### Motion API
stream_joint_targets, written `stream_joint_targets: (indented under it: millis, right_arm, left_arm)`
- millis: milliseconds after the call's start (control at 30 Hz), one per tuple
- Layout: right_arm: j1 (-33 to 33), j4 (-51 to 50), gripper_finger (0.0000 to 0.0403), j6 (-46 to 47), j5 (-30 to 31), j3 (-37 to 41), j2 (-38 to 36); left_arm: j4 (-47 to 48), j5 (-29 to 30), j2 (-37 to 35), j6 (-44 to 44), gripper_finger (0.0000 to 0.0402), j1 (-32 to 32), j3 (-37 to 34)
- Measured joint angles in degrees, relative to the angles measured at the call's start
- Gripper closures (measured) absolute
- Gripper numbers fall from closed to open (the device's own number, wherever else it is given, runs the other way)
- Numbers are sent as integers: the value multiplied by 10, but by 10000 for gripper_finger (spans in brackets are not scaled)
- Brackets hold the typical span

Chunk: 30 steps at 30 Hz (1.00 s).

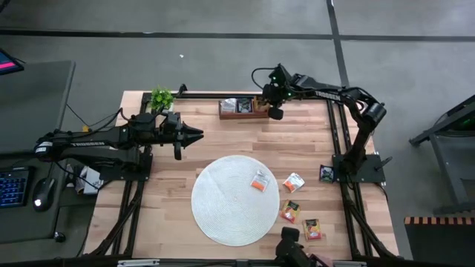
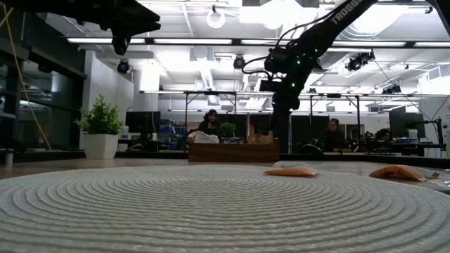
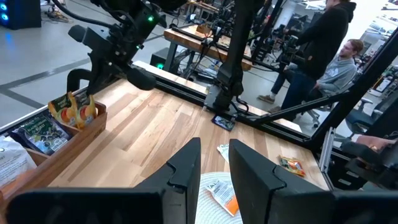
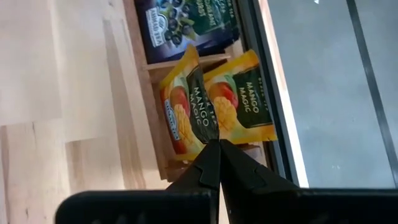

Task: Pick & Place Tea
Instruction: Put the yellow tea bag into the right section of the wooden organizer, then put the white tea bag into the left section of the wooden organizer

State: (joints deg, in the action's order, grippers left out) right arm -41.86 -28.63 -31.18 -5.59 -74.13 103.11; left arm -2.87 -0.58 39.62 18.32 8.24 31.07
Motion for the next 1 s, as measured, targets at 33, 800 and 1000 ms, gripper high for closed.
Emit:
stream_joint_targets:
  millis: [33,800,1000]
  right_arm:
    - [0,0,403,2,0,0,0]
    - [3,8,316,26,67,0,-1]
    - [6,4,283,35,72,-1,-41]
  left_arm:
    - [0,0,0,0,318,0,0]
    - [0,0,0,0,318,0,0]
    - [0,0,0,0,318,0,0]
